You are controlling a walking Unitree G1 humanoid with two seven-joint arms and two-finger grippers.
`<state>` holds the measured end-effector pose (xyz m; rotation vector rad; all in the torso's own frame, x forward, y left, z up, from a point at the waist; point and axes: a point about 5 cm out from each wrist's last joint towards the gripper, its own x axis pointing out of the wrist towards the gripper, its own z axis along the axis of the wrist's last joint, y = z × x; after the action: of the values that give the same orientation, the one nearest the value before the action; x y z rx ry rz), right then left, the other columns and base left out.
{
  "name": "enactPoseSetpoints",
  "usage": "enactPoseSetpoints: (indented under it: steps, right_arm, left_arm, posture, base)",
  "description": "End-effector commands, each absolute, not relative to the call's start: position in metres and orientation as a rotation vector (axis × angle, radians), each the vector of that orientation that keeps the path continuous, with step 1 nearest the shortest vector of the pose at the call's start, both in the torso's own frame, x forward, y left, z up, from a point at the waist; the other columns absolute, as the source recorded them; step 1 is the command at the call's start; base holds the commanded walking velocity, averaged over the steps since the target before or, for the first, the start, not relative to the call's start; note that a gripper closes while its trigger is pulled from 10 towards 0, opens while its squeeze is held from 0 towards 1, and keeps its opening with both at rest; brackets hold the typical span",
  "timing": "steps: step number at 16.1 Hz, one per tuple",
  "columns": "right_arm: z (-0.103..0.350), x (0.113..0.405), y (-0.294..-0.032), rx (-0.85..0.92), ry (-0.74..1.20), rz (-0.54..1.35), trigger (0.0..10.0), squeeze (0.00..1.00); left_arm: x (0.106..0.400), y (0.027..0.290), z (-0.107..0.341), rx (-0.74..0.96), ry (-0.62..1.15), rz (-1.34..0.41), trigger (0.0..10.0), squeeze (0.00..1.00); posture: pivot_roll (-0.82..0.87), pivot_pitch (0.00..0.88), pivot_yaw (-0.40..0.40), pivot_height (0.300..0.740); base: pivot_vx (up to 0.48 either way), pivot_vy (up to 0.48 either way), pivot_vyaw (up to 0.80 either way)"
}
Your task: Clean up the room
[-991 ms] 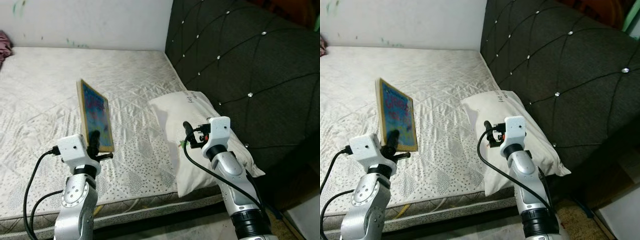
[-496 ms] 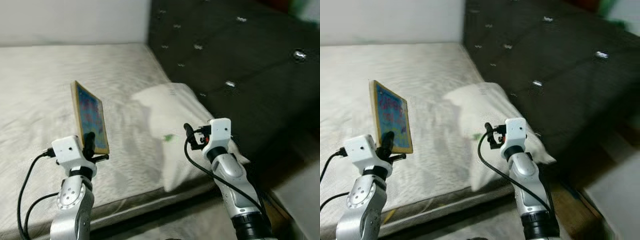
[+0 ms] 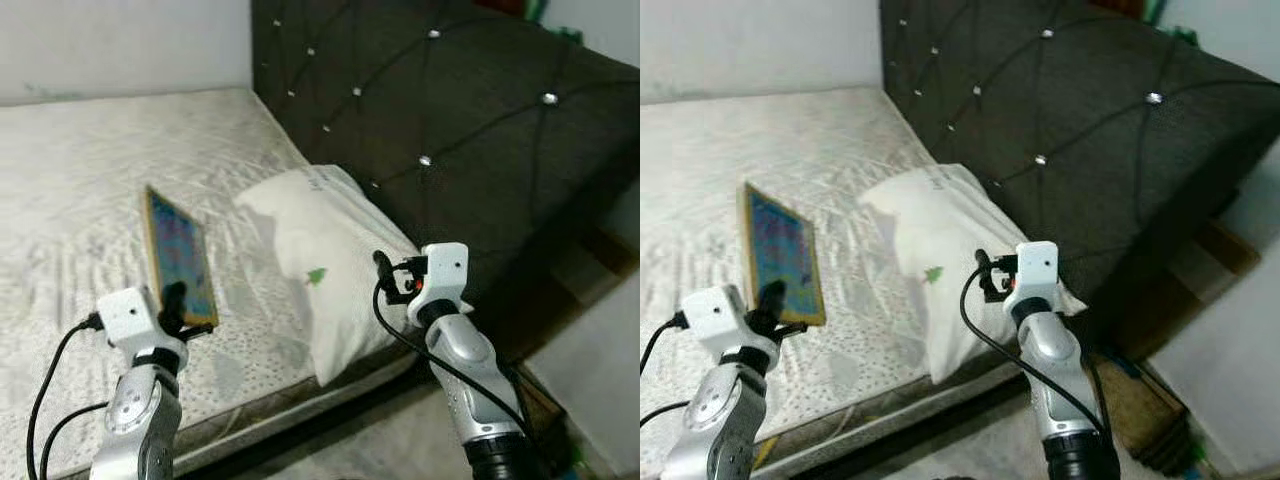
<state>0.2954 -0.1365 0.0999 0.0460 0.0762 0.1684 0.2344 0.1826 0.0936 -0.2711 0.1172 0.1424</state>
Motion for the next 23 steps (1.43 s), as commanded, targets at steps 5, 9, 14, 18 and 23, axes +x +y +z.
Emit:
enactPoseSetpoints:
  steps: [5, 9, 14, 18, 23]
  right_arm:
    - [0.1082, 0.2975, -0.1360, 0.036, 0.041, 0.184, 10.0, 0.00]
    - [0.1083, 0.2981, -0.1351, 0.033, 0.040, 0.192, 10.0, 0.00]
    - [0.1087, 0.2978, -0.1354, 0.034, 0.039, 0.198, 10.0, 0.00]
    - [0.1076, 0.2981, -0.1354, 0.027, 0.046, 0.200, 10.0, 0.00]
    - [0.1067, 0.2989, -0.1351, 0.019, 0.059, 0.209, 10.0, 0.00]
  left_arm:
    - [0.2390, 0.1726, 0.1084, -0.290, 0.056, 0.091, 10.0, 0.00]
    - [0.2404, 0.1735, 0.1093, -0.283, 0.048, 0.100, 10.0, 0.00]
    - [0.2417, 0.1740, 0.1100, -0.262, 0.044, 0.122, 10.0, 0.00]
    - [0.2426, 0.1754, 0.1097, -0.266, 0.044, 0.131, 10.0, 0.00]
    - [0.2427, 0.1818, 0.1100, -0.308, 0.033, 0.175, 10.0, 0.00]
  posture:
    - [-0.01, 0.000, -0.055, 0.730]
    - [-0.01, 0.000, -0.056, 0.685]
    - [-0.02, 0.000, -0.061, 0.641]
    - [-0.02, 0.000, -0.066, 0.641]
    - [-0.01, 0.000, -0.080, 0.641]
  base:
    - [0.000, 0.000, 0.00]
    - [0.000, 0.000, 0.00]
    - [0.000, 0.000, 0.00]
    - [0.000, 0.000, 0.00]
    - [0.000, 0.000, 0.00]
